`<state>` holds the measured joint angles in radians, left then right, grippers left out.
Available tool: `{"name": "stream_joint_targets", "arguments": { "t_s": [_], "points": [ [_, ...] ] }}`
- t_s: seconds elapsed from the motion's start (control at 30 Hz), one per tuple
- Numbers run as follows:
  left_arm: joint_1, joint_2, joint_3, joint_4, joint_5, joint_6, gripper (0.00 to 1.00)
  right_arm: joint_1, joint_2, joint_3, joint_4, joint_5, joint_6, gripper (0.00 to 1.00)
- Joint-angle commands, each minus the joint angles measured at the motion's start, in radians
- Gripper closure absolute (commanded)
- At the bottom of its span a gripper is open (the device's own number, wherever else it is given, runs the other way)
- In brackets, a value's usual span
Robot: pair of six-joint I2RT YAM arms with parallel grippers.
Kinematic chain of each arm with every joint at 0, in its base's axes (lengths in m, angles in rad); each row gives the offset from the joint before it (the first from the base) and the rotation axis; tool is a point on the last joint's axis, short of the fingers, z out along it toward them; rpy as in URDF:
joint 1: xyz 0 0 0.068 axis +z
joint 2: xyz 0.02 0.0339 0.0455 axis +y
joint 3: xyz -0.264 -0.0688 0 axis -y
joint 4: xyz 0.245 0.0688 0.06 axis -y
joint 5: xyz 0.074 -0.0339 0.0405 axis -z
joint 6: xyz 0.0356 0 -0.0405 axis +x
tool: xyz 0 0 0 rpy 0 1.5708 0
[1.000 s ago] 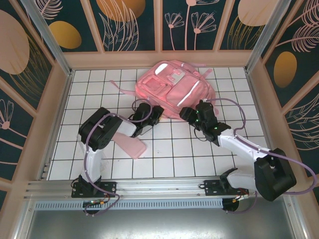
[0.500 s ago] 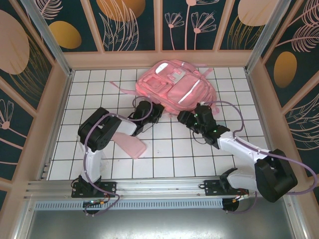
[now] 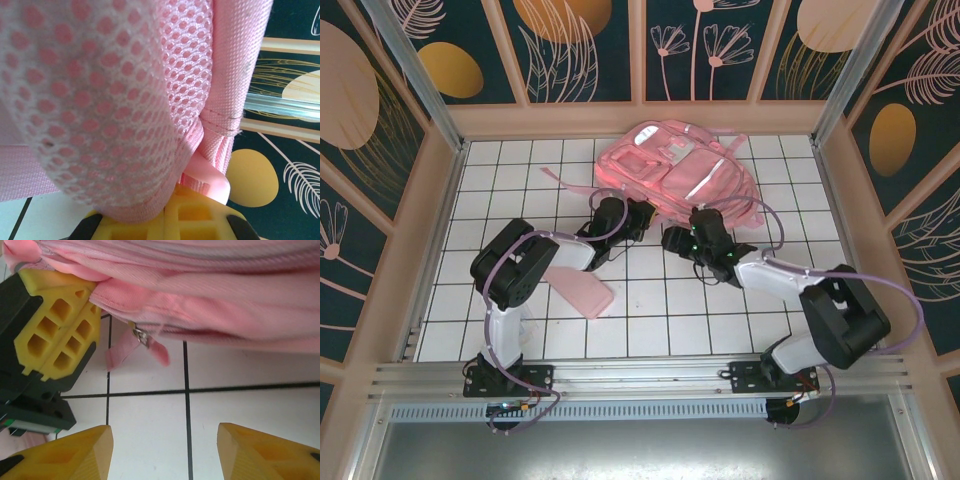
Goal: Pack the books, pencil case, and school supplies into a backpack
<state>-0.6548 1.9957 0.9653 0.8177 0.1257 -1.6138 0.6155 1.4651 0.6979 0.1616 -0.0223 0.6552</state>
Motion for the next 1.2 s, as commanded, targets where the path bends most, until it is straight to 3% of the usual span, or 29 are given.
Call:
{"name": "stream_joint_targets", "arguments": {
  "t_s": [0.0,0.3,0.47,0.5,0.8,0.97,1.17],
  "points": [
    [-0.009,-0.072,0.019,0.117,0.003,-0.028,1.0,0.006,0.065,0.053,0.079,0.054,-0.111,0.42],
    [-0.011,-0.096,0.013,0.106,-0.001,-0.041,1.0,0.007,0.264,0.186,0.141,0.147,-0.212,0.48],
    [-0.012,-0.107,-0.026,0.107,-0.021,-0.046,1.0,0.009,0.284,0.218,0.138,0.164,-0.246,0.96],
    [-0.012,-0.105,-0.029,0.107,-0.024,-0.048,1.0,0.009,0.269,0.211,0.139,0.165,-0.26,1.0],
    [0.001,-0.053,0.001,0.08,-0.049,-0.018,1.0,0.002,0.057,0.065,-0.031,0.117,-0.347,1.0],
    [0.024,-0.054,0.001,0.042,-0.036,0.026,1.0,-0.055,-0.039,0.007,-0.186,0.071,-0.399,1.0],
    [0.039,-0.059,0.0,0.005,-0.031,0.069,1.0,-0.195,-0.112,-0.009,-0.317,-0.17,-0.431,1.0]
  ]
}}
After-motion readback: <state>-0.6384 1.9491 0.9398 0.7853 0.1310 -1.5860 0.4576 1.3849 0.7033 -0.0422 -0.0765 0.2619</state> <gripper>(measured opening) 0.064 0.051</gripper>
